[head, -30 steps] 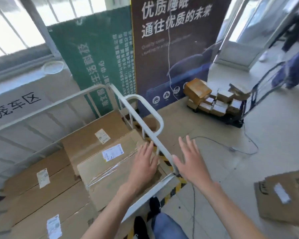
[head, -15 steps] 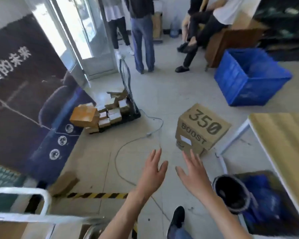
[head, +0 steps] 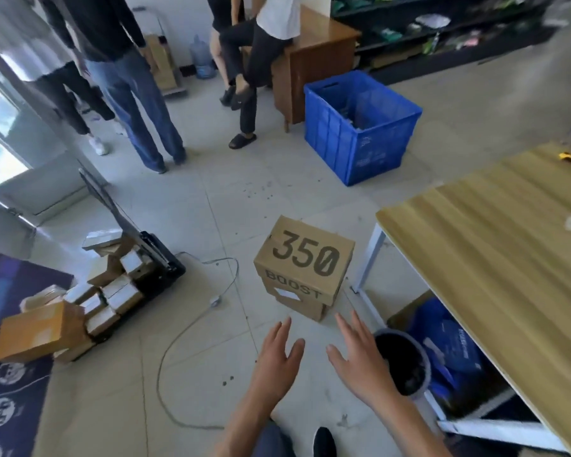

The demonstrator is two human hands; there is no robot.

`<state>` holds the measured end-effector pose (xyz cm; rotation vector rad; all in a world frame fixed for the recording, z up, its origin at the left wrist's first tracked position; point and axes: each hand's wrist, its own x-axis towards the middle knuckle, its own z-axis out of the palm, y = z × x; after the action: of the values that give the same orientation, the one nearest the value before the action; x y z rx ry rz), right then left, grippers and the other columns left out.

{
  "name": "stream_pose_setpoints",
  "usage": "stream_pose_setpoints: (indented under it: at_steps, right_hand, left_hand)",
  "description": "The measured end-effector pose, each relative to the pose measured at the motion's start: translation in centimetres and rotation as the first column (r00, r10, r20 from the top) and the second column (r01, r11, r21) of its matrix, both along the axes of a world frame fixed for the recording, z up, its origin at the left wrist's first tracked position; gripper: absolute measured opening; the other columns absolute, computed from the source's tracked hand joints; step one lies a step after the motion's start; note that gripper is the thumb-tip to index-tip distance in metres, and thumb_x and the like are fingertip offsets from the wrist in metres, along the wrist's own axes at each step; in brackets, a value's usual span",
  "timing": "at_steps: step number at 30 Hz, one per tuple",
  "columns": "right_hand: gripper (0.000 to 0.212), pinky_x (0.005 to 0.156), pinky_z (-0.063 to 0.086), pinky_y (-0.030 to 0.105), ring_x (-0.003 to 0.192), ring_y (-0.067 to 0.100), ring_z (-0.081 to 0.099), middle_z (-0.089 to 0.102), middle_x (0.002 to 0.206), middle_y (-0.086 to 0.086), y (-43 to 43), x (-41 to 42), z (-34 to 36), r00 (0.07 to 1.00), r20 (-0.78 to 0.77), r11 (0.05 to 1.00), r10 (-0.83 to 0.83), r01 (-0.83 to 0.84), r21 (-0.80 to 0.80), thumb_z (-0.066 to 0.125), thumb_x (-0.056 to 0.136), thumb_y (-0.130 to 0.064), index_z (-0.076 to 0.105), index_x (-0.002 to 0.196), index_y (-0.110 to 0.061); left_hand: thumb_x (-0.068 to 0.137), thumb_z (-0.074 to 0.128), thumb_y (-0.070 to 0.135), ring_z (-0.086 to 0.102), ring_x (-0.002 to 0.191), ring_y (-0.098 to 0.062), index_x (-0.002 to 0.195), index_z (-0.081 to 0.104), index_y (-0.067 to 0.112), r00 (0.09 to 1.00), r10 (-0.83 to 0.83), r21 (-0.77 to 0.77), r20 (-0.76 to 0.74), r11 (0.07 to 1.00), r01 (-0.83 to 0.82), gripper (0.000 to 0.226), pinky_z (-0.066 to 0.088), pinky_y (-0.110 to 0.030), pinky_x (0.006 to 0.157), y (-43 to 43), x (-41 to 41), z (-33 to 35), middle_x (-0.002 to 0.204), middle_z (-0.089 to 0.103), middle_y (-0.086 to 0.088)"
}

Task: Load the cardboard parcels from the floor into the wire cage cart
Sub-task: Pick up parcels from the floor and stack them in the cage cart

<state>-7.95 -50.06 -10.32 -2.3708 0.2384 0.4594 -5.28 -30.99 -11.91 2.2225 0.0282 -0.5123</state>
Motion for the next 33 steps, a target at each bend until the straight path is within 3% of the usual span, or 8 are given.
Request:
stream_pose_setpoints:
  at_steps: [7,16,22,26,28,30,33]
  right_hand:
    - [0.07,0.121,0.016,0.036,0.154,0.014,-0.003,-0.009,0.168,-0.007,-0.1,7.7,-3.9,0.989,-0.092,0.993,-0.116,0.118,0.022,0.044,0.102,-0.049,0.009,0.16,-0.032]
    - [0.07,0.121,0.018,0.032,0.155,0.02,0.002,-0.003,0.169,0.001,1.8,20.1,-8.0,0.951,-0.199,0.971,-0.238,0.232,-0.051,0.044,0.102,-0.043,0.008,0.16,-0.029]
    - [0.072,0.122,0.017,0.033,0.155,0.019,0.005,0.005,0.169,0.001,0.7,26.2,-14.2,0.923,-0.241,0.953,-0.3,0.301,-0.034,0.046,0.102,-0.04,0.008,0.161,-0.024]
    - [0.075,0.12,0.023,0.037,0.153,0.021,0.013,0.011,0.168,0.003,-2.0,30.0,-20.5,0.879,-0.285,0.921,-0.382,0.389,-0.033,0.052,0.101,-0.038,0.011,0.161,-0.019]
    - [0.077,0.119,0.027,0.04,0.152,0.022,0.018,0.015,0.167,0.004,-3.6,31.5,-23.7,0.837,-0.305,0.884,-0.454,0.466,-0.037,0.056,0.1,-0.035,0.011,0.161,-0.019]
    - [0.087,0.119,0.03,0.043,0.151,0.025,0.021,0.018,0.166,0.009,-4.9,32.7,-26.6,0.782,-0.325,0.831,-0.533,0.557,-0.023,0.064,0.096,-0.035,0.009,0.161,-0.018]
    - [0.11,0.112,0.032,0.034,0.147,0.027,0.026,0.016,0.165,0.011,-5.7,34.3,-29.8,0.703,-0.373,0.757,-0.605,0.654,0.006,0.076,0.087,-0.034,-0.003,0.161,-0.018]
  left_hand:
    - [0.102,0.047,0.045,0.023,0.15,-0.016,0.158,0.026,0.022,0.994,-0.03,0.024,-0.106,0.999,0.032,0.064,0.023,-0.035,0.121,1.5,11.3,-5.0,0.163,0.028,0.001]
    - [0.101,0.051,0.041,0.029,0.147,-0.023,0.158,0.022,0.015,0.971,-0.132,0.07,-0.198,0.986,0.148,0.069,0.025,-0.035,0.117,3.0,29.0,-9.9,0.161,0.032,-0.007]
    - [0.099,0.056,0.042,0.033,0.145,-0.029,0.159,0.02,0.013,0.951,-0.186,0.139,-0.246,0.964,0.225,0.076,0.029,-0.042,0.117,1.7,38.0,-15.4,0.159,0.035,-0.01]
    - [0.092,0.067,0.039,0.043,0.137,-0.033,0.156,0.026,0.013,0.955,-0.113,0.197,-0.275,0.965,0.171,0.08,0.036,-0.049,0.111,1.7,43.1,-21.5,0.151,0.045,-0.012]
    - [0.09,0.069,0.044,0.036,0.141,-0.035,0.157,0.021,0.01,0.944,-0.038,0.251,-0.328,0.96,0.126,0.09,0.033,-0.049,0.114,1.9,45.1,-24.8,0.156,0.038,-0.016]
    - [0.085,0.073,0.05,0.03,0.146,-0.035,0.158,0.016,0.008,0.925,0.051,0.26,-0.378,0.964,0.053,0.102,0.031,-0.05,0.116,2.3,46.6,-27.7,0.16,0.031,-0.016]
    - [0.076,0.079,0.056,0.033,0.145,-0.032,0.159,0.016,0.01,0.889,0.147,0.186,-0.433,0.98,-0.072,0.113,0.035,-0.052,0.114,2.9,47.6,-31.5,0.16,0.031,-0.013]
